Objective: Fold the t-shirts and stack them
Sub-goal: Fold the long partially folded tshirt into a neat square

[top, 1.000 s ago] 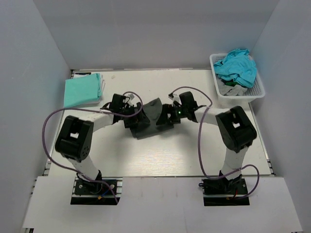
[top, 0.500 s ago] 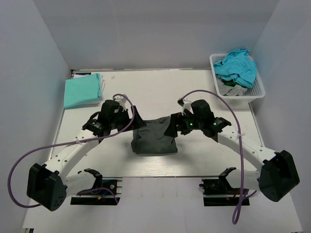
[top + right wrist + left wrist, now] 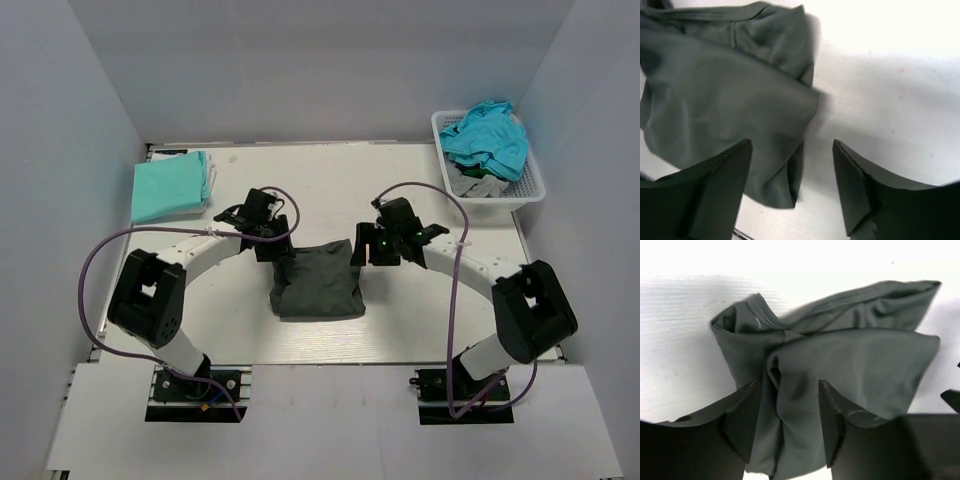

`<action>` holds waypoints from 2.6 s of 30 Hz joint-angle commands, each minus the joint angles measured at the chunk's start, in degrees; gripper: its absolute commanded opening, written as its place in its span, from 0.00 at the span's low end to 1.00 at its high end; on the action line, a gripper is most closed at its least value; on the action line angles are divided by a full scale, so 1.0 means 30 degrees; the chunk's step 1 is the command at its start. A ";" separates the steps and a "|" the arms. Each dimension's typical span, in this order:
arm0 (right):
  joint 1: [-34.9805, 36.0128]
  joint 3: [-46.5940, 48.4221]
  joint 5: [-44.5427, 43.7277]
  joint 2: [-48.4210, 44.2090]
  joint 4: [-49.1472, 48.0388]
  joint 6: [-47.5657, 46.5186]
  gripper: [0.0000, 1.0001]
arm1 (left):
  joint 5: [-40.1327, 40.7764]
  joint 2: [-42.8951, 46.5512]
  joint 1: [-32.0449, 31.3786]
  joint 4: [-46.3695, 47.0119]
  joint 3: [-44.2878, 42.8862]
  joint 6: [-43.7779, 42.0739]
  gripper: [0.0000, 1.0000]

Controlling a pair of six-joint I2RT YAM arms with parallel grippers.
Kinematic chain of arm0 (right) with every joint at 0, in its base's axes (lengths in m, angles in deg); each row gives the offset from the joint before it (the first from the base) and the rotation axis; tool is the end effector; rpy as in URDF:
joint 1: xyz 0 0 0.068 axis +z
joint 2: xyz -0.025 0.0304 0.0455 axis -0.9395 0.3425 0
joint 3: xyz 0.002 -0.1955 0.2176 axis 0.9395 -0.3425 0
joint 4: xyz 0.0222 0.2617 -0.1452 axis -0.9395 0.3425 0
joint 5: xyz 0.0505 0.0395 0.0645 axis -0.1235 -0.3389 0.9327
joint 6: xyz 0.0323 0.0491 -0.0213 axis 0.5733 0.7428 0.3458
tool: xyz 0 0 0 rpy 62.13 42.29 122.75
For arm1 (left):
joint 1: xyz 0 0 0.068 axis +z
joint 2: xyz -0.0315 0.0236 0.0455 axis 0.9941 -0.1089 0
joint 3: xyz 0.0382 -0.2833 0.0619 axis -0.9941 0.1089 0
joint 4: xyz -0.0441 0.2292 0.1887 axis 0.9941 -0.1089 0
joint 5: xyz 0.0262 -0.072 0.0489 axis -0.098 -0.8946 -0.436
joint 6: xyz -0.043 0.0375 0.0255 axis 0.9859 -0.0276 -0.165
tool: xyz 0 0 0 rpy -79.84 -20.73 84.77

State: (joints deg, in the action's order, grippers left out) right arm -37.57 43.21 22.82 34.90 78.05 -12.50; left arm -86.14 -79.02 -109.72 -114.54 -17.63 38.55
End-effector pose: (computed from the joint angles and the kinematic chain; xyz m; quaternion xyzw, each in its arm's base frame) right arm 0.2898 0.1900 0.1986 -0.0764 0.9311 0.2157 0.2841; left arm 0.3221 -0.1631 0.1871 -0.0470 0.9634 -0.1766 0.1960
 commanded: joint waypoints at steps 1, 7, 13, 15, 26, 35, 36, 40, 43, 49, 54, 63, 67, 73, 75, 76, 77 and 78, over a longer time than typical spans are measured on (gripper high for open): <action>-0.0399 0.1031 -0.0024 0.1219 -0.0189 0.0466 0.70 | 0.0358 -0.0055 0.0104 -0.0235 -0.0861 -0.0362 0.57; -0.0781 0.1177 0.1353 0.2975 -0.1537 0.0935 0.58 | -0.0492 -0.0466 0.0104 -0.0029 -0.0686 -0.0362 0.44; -0.0870 0.1326 0.2669 0.3742 -0.2561 0.1051 0.48 | -0.0492 -0.1079 0.0104 -0.0029 -0.0686 -0.0536 0.36; -0.0899 0.1296 0.2965 0.3596 -0.3116 0.1081 0.46 | -0.0260 -0.1255 -0.0070 -0.0235 -0.0860 -0.0538 0.36; -0.0929 0.1296 0.3552 0.3391 -0.3471 0.0965 0.02 | -0.0462 -0.0645 -0.0071 0.0176 -0.0686 -0.0538 0.00; -0.0841 0.0683 0.3931 0.0700 -0.3529 -0.0148 0.00 | -0.1689 0.3922 -0.0247 0.2721 0.1596 -0.0597 0.00; -0.0869 0.0622 0.3991 0.0260 -0.3529 -0.0352 0.00 | -0.2099 0.4538 -0.0247 0.3479 0.2383 -0.0974 0.00; -0.0928 -0.0487 0.4285 -0.1646 -0.4142 -0.0880 0.00 | -0.4175 0.7381 -0.0247 0.4479 0.3677 -0.1153 0.00; -0.0928 -0.1542 0.4839 -0.3279 -0.4787 -0.0970 0.00 | -0.5758 0.9023 -0.0247 0.5328 0.4440 -0.1591 0.00; -0.0927 -0.2862 0.5398 -0.6009 -0.5550 -0.0882 0.00 | -0.8775 1.0225 -0.0247 0.7550 0.5611 -0.1595 0.00; -0.0899 -0.3245 0.4902 -0.7389 -0.5462 -0.1057 0.00 | -0.9749 1.1251 -0.0421 0.9197 0.6373 -0.1329 0.00; -0.0928 -0.2341 0.4490 -0.6896 -0.5434 -0.1643 0.00 | -0.4158 1.3070 -0.0220 0.7532 0.7723 0.0310 0.00; -0.0899 -0.1811 0.4490 -0.6073 -0.5754 -0.1789 0.00 | -0.1700 1.2689 -0.0013 0.7529 0.8191 0.1539 0.00; -0.0870 -0.0230 0.3377 -0.3967 -0.5727 -0.2462 0.00 | 0.1410 1.1575 -0.0013 0.7002 0.7432 0.2566 0.00; -0.0928 0.0618 0.3434 -0.2857 -0.5580 -0.2697 0.00 | 0.2609 1.1575 0.0161 0.6741 0.7430 0.2741 0.00; -0.0928 0.0796 0.3464 -0.2618 -0.5522 -0.2843 0.00 | 0.3484 1.1401 0.0163 0.6738 0.7430 0.2917 0.00; -0.0986 0.1262 0.3552 -0.2354 -0.5463 -0.3048 0.00 | 0.3870 1.1400 0.0163 0.6419 0.7430 0.2919 0.00; -0.0900 0.1672 0.3610 -0.1597 -0.5463 -0.3079 0.00 | 0.4048 1.1139 0.0163 0.6416 0.7430 0.3093 0.00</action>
State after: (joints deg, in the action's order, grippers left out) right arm -40.28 43.69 34.25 27.42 63.91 -19.17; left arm -81.07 -45.25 -109.70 -94.04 6.50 45.89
